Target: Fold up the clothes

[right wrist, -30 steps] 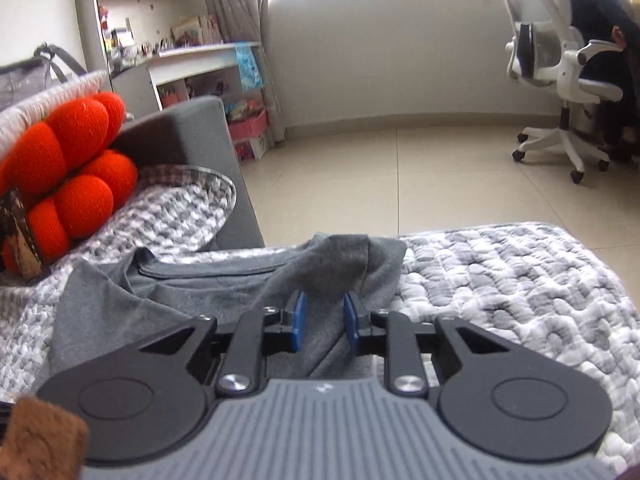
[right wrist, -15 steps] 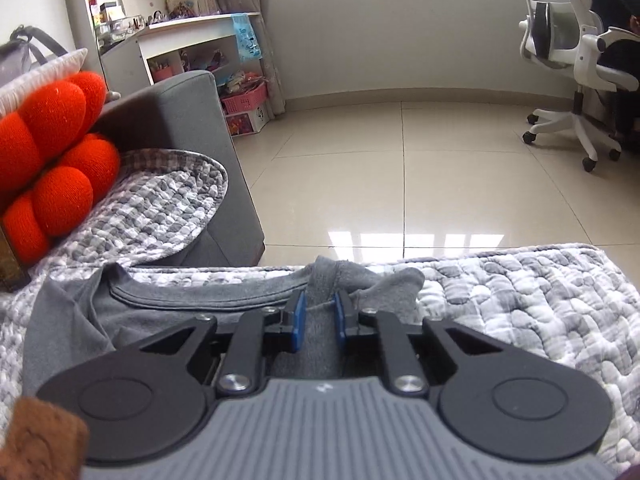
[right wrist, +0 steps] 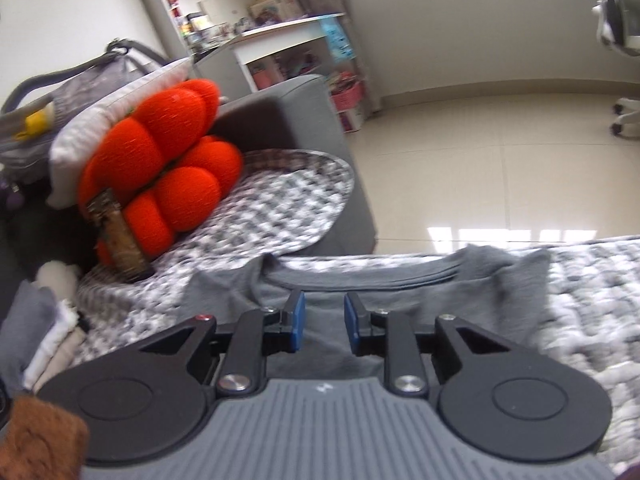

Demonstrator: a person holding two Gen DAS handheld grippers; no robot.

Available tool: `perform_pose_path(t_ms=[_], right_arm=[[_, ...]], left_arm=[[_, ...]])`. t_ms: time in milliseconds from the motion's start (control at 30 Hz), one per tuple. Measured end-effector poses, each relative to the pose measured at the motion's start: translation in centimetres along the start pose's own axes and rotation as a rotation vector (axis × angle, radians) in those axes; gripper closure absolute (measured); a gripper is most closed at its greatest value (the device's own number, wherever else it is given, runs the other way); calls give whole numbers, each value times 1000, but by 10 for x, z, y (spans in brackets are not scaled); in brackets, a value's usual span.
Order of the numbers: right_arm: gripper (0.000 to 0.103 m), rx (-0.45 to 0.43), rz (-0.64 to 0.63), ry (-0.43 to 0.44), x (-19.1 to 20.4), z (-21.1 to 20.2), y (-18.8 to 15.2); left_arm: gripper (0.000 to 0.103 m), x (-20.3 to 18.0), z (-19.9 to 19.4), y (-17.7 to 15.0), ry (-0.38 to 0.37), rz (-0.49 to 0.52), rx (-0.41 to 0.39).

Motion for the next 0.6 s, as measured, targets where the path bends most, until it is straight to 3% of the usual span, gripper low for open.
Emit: perform_pose_path(t_ms=[133, 300, 467, 600], right_arm=[[77, 49, -37, 23, 17, 7, -15], [79, 93, -68, -22, 14, 25, -34], [82, 56, -14, -35, 7, 32, -25], [77, 26, 49, -31, 5, 29, -18]], left_arm=[[73, 2, 4, -3, 2, -3, 20], [71, 1, 6, -5, 3, 2, 31], [70, 0, 6, -6, 2, 0, 32], [69, -1, 3, -6, 7, -1, 28]])
Point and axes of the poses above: each gripper's, at about its wrist camera, not at the fingertips, and z roughly the way its jaws point, x to its left, y to its top, the point moved 10 cm from there along z, roughly the way its jaws point, and after that the axes turned 2 degrees about -y, right-handed, at the moved point
